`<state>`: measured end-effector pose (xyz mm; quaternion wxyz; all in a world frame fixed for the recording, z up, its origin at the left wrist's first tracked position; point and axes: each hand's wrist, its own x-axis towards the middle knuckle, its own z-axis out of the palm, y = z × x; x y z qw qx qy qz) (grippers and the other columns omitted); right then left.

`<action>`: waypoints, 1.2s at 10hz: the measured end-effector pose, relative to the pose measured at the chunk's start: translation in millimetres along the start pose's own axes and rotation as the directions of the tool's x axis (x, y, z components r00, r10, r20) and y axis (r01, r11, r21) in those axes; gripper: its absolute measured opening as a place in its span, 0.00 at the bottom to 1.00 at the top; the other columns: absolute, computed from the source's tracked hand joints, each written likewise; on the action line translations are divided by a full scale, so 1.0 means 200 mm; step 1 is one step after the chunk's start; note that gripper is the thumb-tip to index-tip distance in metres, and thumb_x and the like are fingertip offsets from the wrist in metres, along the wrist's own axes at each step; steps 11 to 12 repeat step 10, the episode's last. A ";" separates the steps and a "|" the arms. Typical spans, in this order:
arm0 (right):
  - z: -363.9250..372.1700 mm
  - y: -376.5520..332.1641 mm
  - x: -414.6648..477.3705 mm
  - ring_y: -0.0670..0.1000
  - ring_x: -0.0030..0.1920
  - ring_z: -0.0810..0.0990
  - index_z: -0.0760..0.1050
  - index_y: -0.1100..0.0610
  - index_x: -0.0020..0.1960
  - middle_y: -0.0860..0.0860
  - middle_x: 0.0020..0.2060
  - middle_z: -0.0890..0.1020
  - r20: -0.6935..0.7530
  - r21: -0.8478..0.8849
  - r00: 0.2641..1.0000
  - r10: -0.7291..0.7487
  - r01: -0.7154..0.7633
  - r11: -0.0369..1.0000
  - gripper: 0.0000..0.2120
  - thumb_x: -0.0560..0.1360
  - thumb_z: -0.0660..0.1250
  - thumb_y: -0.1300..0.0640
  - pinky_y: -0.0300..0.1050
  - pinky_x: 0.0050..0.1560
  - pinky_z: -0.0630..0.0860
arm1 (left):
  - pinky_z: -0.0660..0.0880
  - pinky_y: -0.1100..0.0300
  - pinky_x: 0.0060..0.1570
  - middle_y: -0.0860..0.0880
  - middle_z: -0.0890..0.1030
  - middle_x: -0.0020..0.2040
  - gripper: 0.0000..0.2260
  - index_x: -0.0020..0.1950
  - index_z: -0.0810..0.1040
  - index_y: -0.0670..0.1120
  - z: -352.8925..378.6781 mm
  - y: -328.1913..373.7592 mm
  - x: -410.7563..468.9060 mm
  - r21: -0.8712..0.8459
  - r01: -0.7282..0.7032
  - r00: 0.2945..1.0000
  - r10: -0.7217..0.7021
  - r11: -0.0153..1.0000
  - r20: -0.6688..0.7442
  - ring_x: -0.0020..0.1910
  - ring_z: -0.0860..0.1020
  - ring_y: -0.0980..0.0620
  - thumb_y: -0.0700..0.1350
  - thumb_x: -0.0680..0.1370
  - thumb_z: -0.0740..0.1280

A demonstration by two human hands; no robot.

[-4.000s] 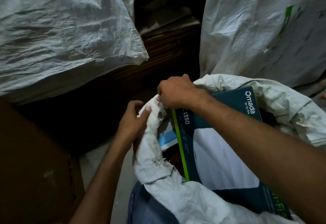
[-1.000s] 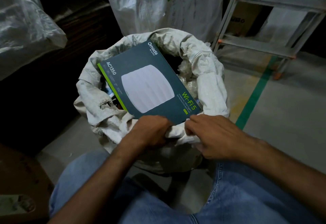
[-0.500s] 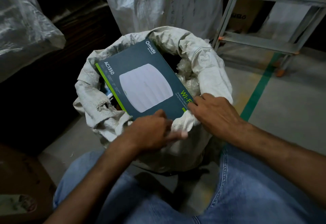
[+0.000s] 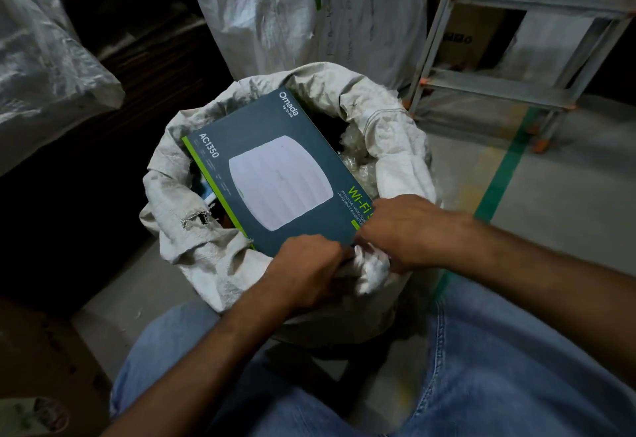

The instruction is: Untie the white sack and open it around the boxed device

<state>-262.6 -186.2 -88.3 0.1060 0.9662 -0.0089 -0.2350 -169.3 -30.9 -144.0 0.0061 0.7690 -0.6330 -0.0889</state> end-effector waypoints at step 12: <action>-0.55 0.16 -0.59 0.58 0.63 0.74 0.67 0.54 0.73 0.54 0.66 0.74 0.074 0.385 0.962 0.263 -0.271 0.882 0.31 0.72 0.70 0.57 0.52 0.56 0.74 | 0.73 0.52 0.44 0.46 0.79 0.57 0.10 0.60 0.78 0.48 -0.91 0.17 -0.26 -0.186 0.305 0.943 -0.268 0.934 0.198 0.56 0.80 0.42 0.48 0.82 0.62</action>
